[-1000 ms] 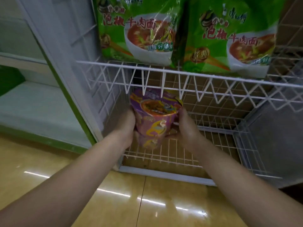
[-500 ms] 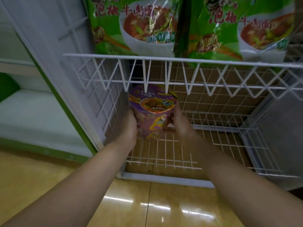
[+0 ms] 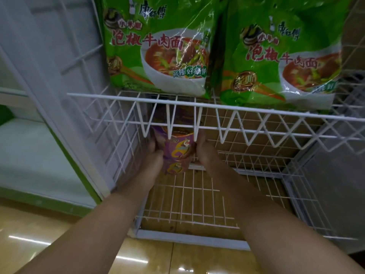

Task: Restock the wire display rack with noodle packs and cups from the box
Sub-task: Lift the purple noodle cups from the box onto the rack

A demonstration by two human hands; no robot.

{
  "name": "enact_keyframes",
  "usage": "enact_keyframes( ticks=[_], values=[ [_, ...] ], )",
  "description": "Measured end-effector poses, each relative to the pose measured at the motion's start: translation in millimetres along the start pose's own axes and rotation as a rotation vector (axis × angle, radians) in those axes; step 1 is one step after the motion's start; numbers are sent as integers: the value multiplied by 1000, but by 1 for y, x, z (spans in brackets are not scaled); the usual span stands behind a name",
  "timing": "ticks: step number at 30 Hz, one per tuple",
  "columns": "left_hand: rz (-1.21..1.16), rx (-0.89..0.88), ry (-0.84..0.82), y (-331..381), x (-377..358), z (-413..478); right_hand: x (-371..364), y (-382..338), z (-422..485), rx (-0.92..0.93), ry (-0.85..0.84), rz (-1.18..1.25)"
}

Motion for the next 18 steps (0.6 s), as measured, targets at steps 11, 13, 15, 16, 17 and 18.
enact_keyframes(
  ticks=[11, 13, 15, 16, 17, 18],
  values=[
    [151, -63, -23, 35, -15, -20, -6, 3, 0, -40, -7, -7],
    [129, -70, 13, 40, -12, -23, 1, 5, -7, -38, 12, -32],
    [79, -81, 77, 43, -5, -28, 4, 12, -13, -33, 5, 6],
    [75, -68, 118, 42, 0, -30, 5, 16, -16, -36, -2, 24],
    [87, -44, 165, 40, 5, -33, 7, 19, -18, -37, -4, 25],
    [113, 4, 214, 37, 10, -37, 8, 22, -20, -51, -7, 27]
  ],
)
Point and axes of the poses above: each hand's wrist, its own z-axis towards the middle knuckle, its own x-axis out of the back of the hand, y = z × x, the point moved 10 cm from there along z, towards the middle knuckle, and after that the axes turned 10 degrees about -y, right-handed, at the moved point
